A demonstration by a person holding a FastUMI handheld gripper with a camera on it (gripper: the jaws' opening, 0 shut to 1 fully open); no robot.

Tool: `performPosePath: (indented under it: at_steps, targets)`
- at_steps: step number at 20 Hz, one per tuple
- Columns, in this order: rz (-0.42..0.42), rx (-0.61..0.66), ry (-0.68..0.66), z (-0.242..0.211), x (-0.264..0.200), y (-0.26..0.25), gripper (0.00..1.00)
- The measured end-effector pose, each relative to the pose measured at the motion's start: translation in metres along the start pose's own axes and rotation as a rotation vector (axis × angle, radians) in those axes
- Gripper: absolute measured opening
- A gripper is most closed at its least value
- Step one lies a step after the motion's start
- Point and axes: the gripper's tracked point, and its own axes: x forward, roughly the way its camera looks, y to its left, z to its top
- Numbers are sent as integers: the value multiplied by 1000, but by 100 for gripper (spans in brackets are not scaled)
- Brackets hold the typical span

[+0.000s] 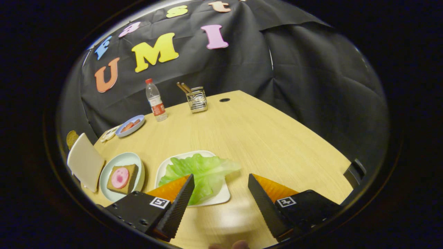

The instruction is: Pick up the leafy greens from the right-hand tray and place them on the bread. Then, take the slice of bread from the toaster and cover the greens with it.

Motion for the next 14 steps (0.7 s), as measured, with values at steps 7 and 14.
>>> performPosePath:
  at_steps: [7,14]
  targets:
    - [63,154,74,7,26,10,89]
    - [90,271,106,15,42,6,52]
